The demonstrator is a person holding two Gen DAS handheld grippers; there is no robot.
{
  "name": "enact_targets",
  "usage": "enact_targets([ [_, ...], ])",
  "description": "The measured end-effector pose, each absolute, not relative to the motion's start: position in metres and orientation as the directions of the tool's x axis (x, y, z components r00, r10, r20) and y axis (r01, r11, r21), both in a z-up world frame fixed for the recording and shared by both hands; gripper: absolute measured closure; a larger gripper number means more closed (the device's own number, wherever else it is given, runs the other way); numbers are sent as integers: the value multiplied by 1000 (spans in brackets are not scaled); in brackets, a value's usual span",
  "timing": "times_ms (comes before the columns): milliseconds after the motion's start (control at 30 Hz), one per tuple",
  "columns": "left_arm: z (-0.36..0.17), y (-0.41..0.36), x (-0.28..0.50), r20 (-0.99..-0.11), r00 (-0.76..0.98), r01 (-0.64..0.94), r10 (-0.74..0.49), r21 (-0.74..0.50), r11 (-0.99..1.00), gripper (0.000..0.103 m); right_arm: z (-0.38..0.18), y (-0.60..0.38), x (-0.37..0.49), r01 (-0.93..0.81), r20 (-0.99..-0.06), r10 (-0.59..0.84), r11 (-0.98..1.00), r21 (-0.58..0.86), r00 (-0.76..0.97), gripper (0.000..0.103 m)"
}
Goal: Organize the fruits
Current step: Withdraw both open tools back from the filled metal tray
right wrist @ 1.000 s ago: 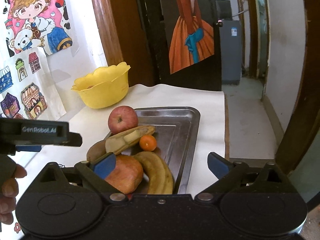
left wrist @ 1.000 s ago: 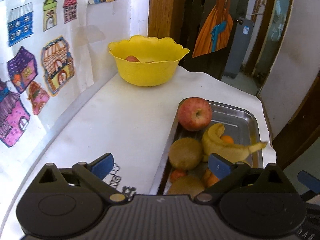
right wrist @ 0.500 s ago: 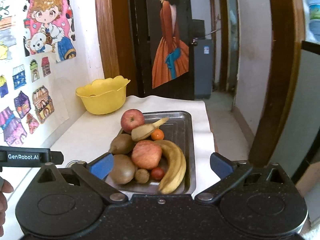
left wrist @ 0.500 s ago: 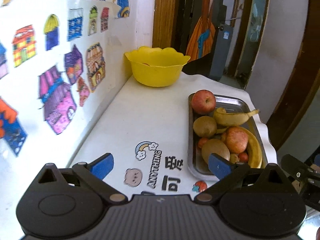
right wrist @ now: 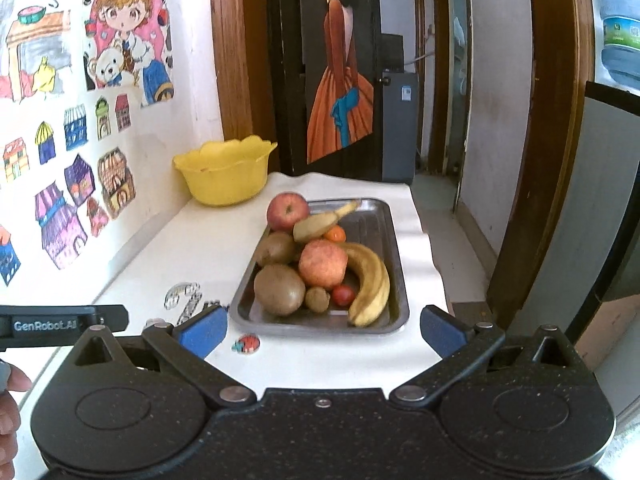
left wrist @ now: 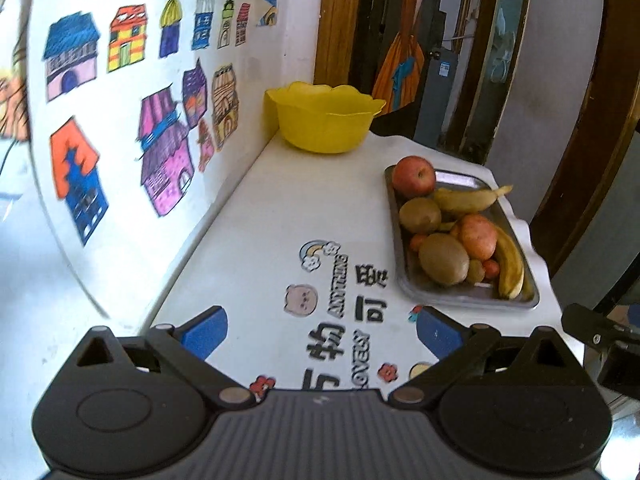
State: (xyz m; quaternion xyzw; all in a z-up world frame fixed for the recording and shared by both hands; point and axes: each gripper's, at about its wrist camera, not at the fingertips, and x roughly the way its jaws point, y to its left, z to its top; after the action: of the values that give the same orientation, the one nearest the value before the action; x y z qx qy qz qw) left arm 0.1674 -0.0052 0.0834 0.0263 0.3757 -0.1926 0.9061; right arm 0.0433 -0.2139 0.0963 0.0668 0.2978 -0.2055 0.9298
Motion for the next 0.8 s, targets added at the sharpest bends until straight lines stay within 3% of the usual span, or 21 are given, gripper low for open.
enact_targets([
  [367, 45, -1, 155, -740, 589, 379, -325, -102, 920, 1, 55, -211, 34, 406, -612, -316, 914, 8, 725, 1],
  [800, 32, -6, 137, -735, 600, 406, -315, -59, 912, 1, 38, -204, 22, 432, -639, -379, 898, -81, 669, 1],
])
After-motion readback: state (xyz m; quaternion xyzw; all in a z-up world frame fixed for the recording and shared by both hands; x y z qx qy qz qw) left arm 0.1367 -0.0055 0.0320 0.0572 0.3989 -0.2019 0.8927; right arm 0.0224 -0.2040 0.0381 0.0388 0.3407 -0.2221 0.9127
